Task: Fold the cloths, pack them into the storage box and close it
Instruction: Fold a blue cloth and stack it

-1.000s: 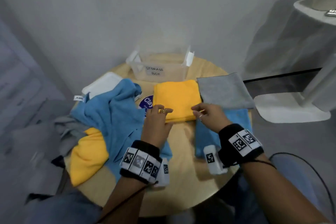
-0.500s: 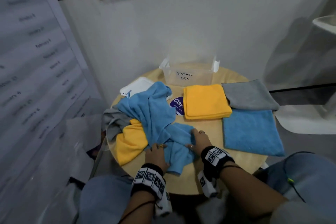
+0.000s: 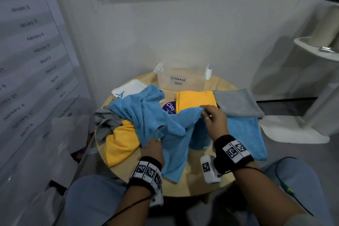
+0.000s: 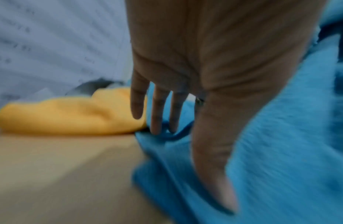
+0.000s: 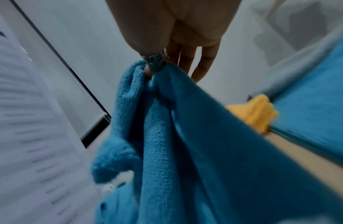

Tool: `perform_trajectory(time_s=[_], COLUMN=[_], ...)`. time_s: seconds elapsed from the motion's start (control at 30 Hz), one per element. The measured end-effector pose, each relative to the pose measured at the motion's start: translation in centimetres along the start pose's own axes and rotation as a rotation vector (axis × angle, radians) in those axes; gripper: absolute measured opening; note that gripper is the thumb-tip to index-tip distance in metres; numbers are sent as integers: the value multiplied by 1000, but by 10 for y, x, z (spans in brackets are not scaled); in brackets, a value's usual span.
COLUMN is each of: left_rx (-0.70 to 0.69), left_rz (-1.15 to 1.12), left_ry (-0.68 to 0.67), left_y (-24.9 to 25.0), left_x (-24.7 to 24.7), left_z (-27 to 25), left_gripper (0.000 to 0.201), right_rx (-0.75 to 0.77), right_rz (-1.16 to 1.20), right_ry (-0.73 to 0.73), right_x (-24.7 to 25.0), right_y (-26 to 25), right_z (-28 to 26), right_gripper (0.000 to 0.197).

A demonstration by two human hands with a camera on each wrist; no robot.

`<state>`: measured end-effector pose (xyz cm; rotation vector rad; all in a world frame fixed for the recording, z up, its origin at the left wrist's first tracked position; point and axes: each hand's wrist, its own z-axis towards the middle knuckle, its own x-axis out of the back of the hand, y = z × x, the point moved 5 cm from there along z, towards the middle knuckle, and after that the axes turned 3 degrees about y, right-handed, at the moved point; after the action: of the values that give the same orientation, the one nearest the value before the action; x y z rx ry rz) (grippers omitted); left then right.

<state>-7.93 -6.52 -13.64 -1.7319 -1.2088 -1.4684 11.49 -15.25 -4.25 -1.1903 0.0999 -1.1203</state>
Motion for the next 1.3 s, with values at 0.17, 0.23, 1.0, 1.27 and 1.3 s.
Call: perform_trajectory(time_s=[0.17,0.23,1.0,1.27,1.3], left_rx=[-286,-265,-148,-124,-192], left_rz=[-872,-1091,-740,-1011,-1079], left_ry=[301,255,718,1002,1017], left_y=[46,57,-37,-52,-52], left_x=[87,103,210,215,221], left_z=[-20,-27,-36,-91,-104], left_gripper=[61,27,31,23,26], right_rx=[128,147,-17,-120,-82], right_rz=[24,24,-410,-57,40], right_ry=[-12,-4,51,367,401], right_x=[22,27,105,141,151], right_y=[-46,-54,-21,-42,-49], right_z=[19,21,40,4,0], right_gripper=[13,8,18,24,25])
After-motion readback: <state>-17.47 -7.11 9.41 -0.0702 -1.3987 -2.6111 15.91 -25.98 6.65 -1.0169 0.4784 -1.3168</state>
